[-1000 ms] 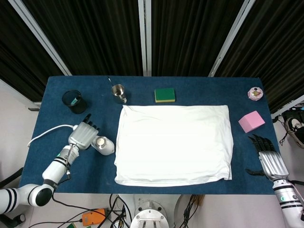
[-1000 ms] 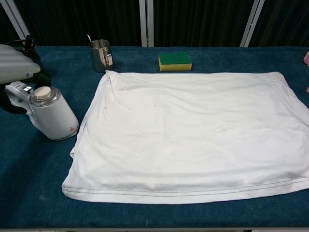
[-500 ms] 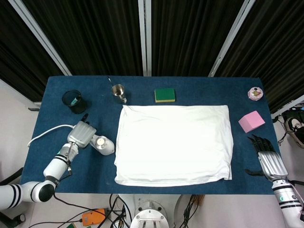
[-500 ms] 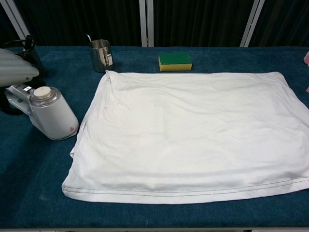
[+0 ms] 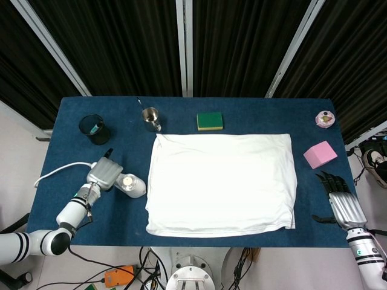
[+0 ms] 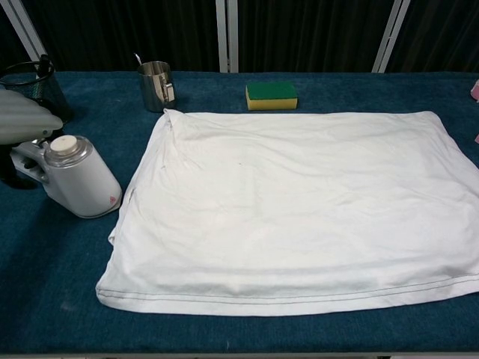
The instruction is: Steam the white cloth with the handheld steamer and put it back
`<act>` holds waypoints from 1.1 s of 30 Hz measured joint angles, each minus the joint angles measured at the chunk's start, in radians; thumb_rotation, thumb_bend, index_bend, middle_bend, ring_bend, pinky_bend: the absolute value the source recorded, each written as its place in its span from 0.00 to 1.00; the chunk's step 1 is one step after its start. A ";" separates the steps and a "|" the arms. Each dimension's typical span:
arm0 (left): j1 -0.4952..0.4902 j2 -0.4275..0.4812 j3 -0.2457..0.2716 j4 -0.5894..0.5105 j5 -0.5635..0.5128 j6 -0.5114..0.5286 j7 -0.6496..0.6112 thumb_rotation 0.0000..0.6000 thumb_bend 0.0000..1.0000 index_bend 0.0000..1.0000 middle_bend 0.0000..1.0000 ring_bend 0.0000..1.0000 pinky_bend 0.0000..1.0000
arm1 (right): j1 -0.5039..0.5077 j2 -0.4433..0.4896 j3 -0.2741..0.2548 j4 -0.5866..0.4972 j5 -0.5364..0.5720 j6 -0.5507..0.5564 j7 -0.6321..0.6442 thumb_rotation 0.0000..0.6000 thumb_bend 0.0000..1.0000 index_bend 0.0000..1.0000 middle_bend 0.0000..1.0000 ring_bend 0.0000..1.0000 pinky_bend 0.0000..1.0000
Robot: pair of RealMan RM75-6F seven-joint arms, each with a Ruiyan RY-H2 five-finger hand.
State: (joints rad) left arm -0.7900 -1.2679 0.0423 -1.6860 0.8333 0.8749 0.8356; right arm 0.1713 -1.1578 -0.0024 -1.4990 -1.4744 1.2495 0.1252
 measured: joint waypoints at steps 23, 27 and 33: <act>0.026 0.045 -0.002 -0.017 0.080 -0.034 -0.286 1.00 0.65 0.85 0.88 0.77 0.66 | 0.001 0.008 0.002 -0.016 -0.006 0.007 0.001 1.00 0.13 0.00 0.00 0.00 0.05; 0.048 0.075 -0.027 -0.026 0.129 -0.047 -0.425 1.00 0.65 0.85 0.88 0.77 0.68 | 0.008 0.009 -0.004 -0.023 -0.019 -0.002 -0.013 1.00 0.13 0.00 0.00 0.00 0.08; 0.064 0.157 -0.068 -0.080 0.203 -0.088 -0.596 1.00 0.65 0.85 0.88 0.77 0.68 | 0.043 0.002 -0.033 -0.037 -0.053 -0.078 -0.050 1.00 0.22 0.00 0.03 0.00 0.13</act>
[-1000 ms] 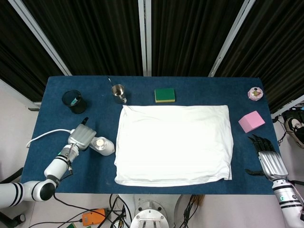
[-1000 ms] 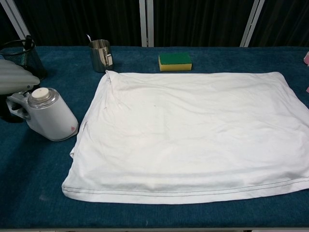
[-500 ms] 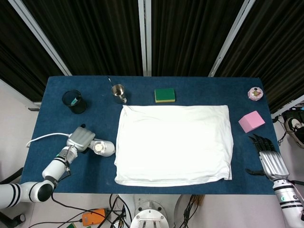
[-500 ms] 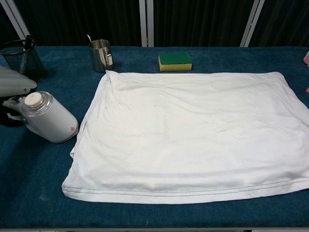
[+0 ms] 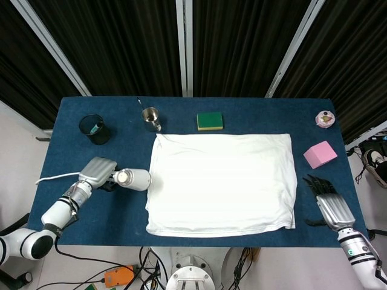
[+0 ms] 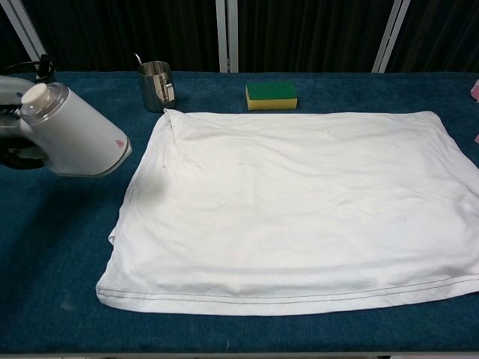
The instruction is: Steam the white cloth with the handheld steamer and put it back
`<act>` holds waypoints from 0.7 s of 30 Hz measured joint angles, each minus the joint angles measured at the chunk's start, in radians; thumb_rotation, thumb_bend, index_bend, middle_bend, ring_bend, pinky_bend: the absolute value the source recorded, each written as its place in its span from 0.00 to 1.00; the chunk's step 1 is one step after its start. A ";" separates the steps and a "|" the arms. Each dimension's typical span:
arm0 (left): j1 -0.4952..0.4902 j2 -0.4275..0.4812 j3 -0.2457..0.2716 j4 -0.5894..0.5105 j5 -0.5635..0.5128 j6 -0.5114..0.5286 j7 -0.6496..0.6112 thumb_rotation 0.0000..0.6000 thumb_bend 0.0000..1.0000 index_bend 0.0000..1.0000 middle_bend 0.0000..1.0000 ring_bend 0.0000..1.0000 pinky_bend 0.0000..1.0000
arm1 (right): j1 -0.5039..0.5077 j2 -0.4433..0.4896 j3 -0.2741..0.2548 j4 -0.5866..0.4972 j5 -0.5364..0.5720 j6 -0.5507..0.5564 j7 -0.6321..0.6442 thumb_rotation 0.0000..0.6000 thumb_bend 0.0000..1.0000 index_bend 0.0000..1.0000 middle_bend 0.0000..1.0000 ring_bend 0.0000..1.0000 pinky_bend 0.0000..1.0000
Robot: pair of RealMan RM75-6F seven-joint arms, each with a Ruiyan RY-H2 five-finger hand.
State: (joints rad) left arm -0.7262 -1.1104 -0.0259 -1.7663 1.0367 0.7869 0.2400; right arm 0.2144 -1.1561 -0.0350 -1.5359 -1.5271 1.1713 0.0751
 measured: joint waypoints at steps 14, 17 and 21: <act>-0.292 -0.031 -0.004 -0.132 -0.280 -0.053 0.389 1.00 0.64 0.85 0.88 0.77 0.68 | 0.072 -0.067 -0.082 0.018 -0.051 -0.154 -0.067 1.00 0.61 0.06 0.09 0.04 0.20; -0.389 -0.080 0.010 -0.145 -0.406 -0.009 0.528 1.00 0.64 0.85 0.88 0.77 0.68 | 0.068 -0.075 -0.088 0.029 -0.052 -0.149 -0.067 1.00 0.61 0.07 0.09 0.04 0.20; -0.511 -0.168 0.027 -0.149 -0.586 0.083 0.704 1.00 0.64 0.85 0.88 0.77 0.68 | 0.065 -0.087 -0.093 0.048 -0.056 -0.141 -0.056 1.00 0.61 0.07 0.09 0.04 0.20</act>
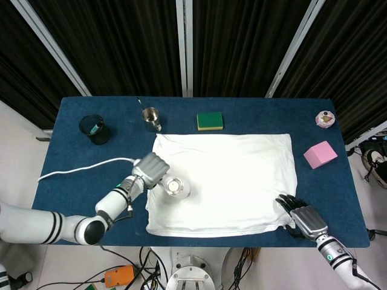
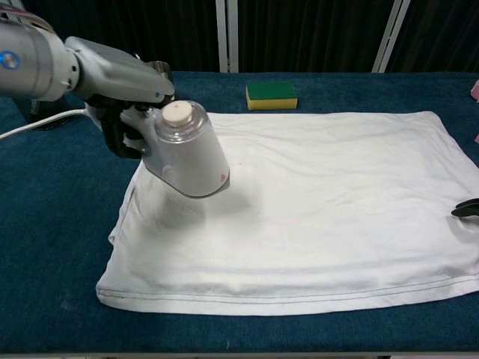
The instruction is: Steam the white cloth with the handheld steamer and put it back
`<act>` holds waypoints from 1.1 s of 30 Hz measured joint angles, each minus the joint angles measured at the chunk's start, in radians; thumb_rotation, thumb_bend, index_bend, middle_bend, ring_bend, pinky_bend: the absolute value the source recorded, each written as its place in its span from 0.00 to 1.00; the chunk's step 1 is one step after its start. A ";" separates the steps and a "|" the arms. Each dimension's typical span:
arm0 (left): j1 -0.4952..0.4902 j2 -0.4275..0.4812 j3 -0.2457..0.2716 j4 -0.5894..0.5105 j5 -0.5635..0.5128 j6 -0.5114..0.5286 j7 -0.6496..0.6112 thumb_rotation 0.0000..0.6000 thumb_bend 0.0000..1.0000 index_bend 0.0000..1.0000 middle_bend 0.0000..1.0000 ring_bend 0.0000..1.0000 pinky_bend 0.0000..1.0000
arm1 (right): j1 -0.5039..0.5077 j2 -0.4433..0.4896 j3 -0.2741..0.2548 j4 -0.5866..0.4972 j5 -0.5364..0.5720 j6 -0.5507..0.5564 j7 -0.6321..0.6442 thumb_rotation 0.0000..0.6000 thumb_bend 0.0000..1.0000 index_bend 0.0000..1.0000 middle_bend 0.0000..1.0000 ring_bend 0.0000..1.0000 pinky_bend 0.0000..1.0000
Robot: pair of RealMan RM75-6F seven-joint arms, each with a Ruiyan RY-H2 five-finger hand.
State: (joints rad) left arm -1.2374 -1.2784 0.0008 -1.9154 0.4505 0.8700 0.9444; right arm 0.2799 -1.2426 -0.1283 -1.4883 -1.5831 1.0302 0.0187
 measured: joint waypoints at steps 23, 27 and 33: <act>-0.247 -0.247 -0.011 0.302 -0.560 -0.036 0.165 1.00 0.64 0.85 0.88 0.77 0.68 | 0.010 -0.040 -0.012 0.057 -0.007 0.009 0.045 1.00 0.61 0.08 0.09 0.04 0.20; -0.230 -0.232 0.008 0.355 -0.617 -0.088 0.125 1.00 0.64 0.85 0.88 0.77 0.68 | 0.014 -0.042 -0.011 0.056 -0.006 0.007 0.044 1.00 0.61 0.08 0.09 0.04 0.20; -0.182 -0.181 0.028 0.389 -0.637 -0.128 0.044 1.00 0.64 0.85 0.88 0.77 0.68 | 0.018 -0.041 -0.009 0.052 -0.002 0.007 0.040 1.00 0.61 0.08 0.09 0.04 0.20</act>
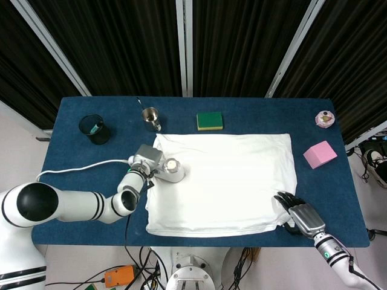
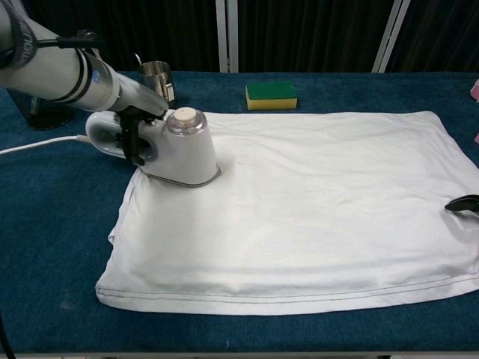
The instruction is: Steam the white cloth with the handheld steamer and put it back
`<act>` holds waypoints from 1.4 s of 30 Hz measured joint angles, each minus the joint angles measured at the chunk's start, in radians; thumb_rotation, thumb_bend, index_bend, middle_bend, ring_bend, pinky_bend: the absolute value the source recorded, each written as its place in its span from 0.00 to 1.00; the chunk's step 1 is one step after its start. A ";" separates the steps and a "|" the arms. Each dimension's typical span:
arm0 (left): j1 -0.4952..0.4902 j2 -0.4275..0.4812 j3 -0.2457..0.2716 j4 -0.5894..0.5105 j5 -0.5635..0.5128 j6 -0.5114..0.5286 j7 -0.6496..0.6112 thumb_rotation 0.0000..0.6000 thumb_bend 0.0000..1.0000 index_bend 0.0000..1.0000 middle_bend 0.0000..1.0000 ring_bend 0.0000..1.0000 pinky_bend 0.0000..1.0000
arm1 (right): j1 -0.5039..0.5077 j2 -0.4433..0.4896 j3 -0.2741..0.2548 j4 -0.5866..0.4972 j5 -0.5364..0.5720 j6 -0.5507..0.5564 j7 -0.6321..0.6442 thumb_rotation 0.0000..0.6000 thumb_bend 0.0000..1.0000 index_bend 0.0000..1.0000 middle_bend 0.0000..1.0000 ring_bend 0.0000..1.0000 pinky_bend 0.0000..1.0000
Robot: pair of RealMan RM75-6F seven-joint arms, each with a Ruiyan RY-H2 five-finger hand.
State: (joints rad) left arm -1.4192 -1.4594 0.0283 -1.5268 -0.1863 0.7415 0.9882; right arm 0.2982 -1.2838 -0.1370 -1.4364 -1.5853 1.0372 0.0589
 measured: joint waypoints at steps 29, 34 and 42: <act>-0.103 -0.122 -0.063 -0.023 0.048 0.123 -0.023 1.00 0.63 0.85 0.88 0.77 0.68 | 0.002 -0.007 -0.001 -0.008 0.025 -0.003 -0.006 1.00 0.61 0.08 0.09 0.04 0.20; -0.129 -0.158 -0.075 0.046 -0.048 0.131 0.033 1.00 0.63 0.85 0.88 0.77 0.68 | 0.001 -0.007 -0.001 -0.011 0.029 -0.002 -0.008 1.00 0.61 0.08 0.09 0.04 0.20; -0.095 -0.160 -0.060 0.121 -0.148 0.129 0.098 1.00 0.63 0.85 0.88 0.77 0.68 | 0.003 -0.008 0.001 -0.013 0.033 -0.004 -0.015 1.00 0.61 0.08 0.09 0.04 0.20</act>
State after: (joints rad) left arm -1.5146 -1.6192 -0.0320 -1.4056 -0.3347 0.8701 1.0860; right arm 0.3010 -1.2923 -0.1358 -1.4498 -1.5523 1.0327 0.0435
